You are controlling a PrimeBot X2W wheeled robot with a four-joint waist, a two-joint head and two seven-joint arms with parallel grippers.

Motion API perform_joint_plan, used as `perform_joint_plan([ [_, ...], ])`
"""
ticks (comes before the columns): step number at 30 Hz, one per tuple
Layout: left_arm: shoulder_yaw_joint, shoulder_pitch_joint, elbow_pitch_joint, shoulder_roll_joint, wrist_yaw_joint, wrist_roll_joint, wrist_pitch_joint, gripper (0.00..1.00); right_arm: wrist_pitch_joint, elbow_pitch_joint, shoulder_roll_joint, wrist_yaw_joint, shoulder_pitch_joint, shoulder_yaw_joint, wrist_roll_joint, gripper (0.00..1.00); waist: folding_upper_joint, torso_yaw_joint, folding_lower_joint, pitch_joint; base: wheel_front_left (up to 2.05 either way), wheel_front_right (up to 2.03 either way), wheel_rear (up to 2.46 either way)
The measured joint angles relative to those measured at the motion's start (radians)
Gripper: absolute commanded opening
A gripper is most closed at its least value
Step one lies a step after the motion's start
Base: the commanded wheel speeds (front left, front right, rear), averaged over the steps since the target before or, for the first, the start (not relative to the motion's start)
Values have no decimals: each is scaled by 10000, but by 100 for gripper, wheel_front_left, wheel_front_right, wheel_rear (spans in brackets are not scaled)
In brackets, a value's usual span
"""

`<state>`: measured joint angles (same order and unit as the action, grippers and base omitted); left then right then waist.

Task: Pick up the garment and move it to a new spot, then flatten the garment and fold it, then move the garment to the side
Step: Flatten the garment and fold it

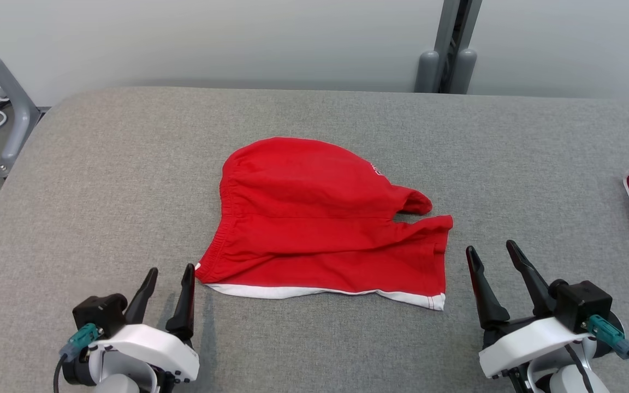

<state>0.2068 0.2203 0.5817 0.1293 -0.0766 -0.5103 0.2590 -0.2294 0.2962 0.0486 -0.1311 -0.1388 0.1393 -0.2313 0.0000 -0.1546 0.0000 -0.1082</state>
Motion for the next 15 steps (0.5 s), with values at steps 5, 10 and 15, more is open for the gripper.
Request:
perform_joint_plan([
  [5,128,-52,249,-50,-38,0,-40,100,38,-23,2,2,-14,40,0,100,0,16,0,4,0,0,0],
  [10,272,75,621,-42,-111,-19,-311,100,92,-86,0,2,-75,109,4,100,0,188,0,-75,0,0,0],
  [15,297,416,1177,44,10,-33,-608,100,105,-173,2,2,-162,67,31,100,0,417,0,-257,0,0,0],
])
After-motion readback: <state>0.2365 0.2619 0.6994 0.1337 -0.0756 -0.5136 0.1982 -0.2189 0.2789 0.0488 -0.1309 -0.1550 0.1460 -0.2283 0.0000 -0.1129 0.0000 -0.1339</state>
